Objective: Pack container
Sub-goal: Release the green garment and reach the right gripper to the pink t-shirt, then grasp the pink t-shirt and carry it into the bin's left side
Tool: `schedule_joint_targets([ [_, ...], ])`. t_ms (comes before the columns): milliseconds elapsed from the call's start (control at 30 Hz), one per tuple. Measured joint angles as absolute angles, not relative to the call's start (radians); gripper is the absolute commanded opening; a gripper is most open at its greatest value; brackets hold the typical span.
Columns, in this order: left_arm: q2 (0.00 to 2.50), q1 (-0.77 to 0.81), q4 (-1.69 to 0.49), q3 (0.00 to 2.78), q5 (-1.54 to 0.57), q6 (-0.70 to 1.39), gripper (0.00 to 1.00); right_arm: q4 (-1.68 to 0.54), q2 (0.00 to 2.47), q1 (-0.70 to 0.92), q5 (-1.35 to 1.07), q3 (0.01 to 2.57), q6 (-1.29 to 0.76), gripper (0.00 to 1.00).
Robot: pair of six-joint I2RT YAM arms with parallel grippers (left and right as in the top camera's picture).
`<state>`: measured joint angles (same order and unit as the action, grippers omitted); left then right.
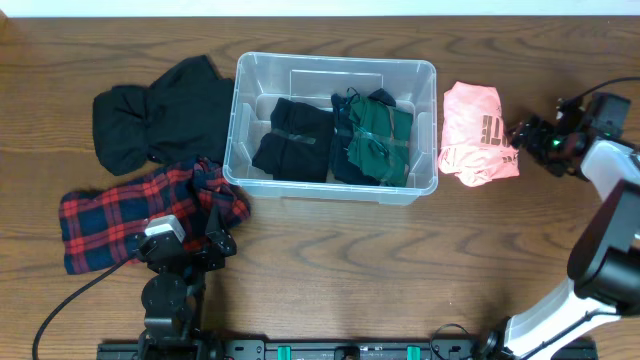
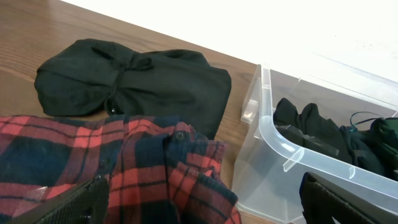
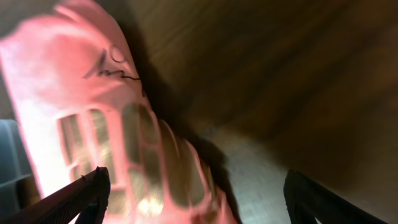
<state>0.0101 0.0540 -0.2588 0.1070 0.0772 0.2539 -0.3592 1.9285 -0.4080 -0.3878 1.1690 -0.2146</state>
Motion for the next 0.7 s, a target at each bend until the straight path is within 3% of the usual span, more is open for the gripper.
schedule_joint_targets([
  [167, 0.01, 0.054, -0.259, 0.107, 0.077, 0.254, 0.98, -0.298, 1.979, -0.355, -0.441, 1.177, -0.201, 0.78],
  [267, 0.01, 0.054, -0.259, 0.107, 0.077, 0.254, 0.98, -0.279, 1.995, -0.313, -0.455, 1.18, -0.193, 0.61],
  [367, 0.01, 0.054, -0.259, 0.107, 0.077, 0.254, 0.98, -0.296, 2.001, -0.283, -0.445, 1.181, -0.208, 0.33],
  [467, 0.01, 0.054, -0.259, 0.107, 0.077, 0.254, 0.98, -0.338, 2.001, -0.276, -0.438, 1.187, -0.229, 0.14],
  [700, 0.01, 0.054, -0.259, 0.107, 0.077, 0.254, 0.98, -0.516, 1.908, -0.299, -0.428, 1.186, -0.255, 0.04],
])
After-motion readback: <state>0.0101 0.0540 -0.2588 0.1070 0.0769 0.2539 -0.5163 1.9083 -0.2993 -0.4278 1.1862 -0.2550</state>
